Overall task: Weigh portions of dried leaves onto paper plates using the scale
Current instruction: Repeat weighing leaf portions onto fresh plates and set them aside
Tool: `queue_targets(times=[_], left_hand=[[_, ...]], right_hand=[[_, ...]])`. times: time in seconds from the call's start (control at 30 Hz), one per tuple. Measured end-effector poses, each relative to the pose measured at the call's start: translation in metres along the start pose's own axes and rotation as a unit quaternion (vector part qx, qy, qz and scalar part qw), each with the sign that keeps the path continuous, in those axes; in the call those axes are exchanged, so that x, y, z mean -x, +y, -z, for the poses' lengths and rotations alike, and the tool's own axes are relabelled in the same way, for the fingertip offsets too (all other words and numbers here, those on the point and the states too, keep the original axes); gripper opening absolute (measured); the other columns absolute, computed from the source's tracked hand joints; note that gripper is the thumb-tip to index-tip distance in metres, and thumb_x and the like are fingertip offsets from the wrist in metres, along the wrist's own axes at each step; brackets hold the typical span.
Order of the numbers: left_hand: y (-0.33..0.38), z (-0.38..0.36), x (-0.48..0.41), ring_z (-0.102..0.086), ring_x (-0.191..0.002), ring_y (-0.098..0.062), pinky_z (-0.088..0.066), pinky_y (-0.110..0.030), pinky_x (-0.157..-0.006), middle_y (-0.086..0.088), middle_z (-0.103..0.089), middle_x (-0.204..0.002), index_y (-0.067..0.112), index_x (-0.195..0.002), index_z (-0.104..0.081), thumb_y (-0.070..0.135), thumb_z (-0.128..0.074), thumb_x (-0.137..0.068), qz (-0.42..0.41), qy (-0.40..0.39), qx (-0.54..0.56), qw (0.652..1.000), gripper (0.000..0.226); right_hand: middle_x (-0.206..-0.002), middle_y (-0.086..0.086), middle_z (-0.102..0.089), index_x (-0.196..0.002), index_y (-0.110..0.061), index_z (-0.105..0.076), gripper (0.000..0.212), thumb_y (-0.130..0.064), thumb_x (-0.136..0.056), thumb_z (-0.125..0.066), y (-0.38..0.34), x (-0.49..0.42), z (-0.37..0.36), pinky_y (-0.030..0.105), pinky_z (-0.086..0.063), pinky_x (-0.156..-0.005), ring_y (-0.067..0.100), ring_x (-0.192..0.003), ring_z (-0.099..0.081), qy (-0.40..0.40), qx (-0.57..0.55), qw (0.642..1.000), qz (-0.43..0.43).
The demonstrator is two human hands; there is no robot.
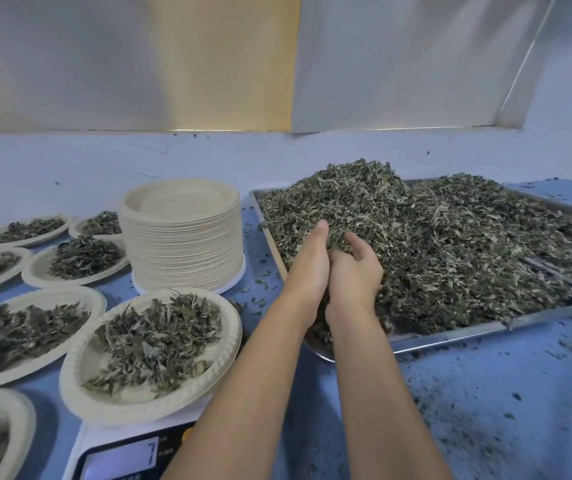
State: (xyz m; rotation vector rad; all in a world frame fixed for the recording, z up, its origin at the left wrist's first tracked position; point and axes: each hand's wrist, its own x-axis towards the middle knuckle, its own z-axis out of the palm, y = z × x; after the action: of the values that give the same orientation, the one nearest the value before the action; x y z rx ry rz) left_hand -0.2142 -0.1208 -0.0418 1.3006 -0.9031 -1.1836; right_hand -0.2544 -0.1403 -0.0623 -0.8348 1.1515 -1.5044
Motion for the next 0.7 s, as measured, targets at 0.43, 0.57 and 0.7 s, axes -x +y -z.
queue_targets(times=[0.43, 0.57, 0.7], left_hand=[[0.028, 0.077, 0.031, -0.057, -0.048, -0.003, -0.036, -0.017, -0.048, -0.002, -0.063, -0.061, 0.003, -0.086, -0.067, 0.010, -0.045, -0.096, -0.114, 0.110, 0.041, 0.987, 0.025], [0.034, 0.112, 0.049, -0.063, -0.066, 0.002, -0.049, -0.014, -0.064, 0.005, -0.068, -0.072, 0.017, -0.076, -0.065, 0.005, -0.045, -0.092, -0.131, 0.122, 0.019, 0.984, 0.029], [0.033, 0.153, 0.069, -0.061, -0.105, -0.008, -0.048, -0.023, -0.090, 0.002, -0.067, -0.111, 0.020, -0.099, -0.066, 0.000, -0.047, -0.091, -0.151, 0.171, -0.016, 0.974, 0.029]], right_hand=[[-0.082, 0.005, -0.067, -0.093, -0.007, -0.067, 0.017, -0.003, -0.090, -0.050, -0.013, 0.056, -0.057, 0.023, -0.053, -0.065, 0.011, -0.071, -0.066, -0.138, -0.166, 0.976, -0.023], [-0.097, 0.011, -0.067, -0.095, -0.011, -0.067, 0.022, -0.002, -0.092, -0.046, -0.002, 0.072, -0.067, 0.028, -0.053, -0.085, 0.019, -0.096, -0.065, -0.191, -0.089, 0.977, 0.016], [-0.090, -0.002, -0.067, -0.085, -0.018, -0.067, 0.026, -0.006, -0.095, -0.046, 0.009, 0.075, -0.064, 0.020, -0.053, -0.081, 0.009, -0.093, -0.065, -0.206, 0.015, 0.977, 0.054]])
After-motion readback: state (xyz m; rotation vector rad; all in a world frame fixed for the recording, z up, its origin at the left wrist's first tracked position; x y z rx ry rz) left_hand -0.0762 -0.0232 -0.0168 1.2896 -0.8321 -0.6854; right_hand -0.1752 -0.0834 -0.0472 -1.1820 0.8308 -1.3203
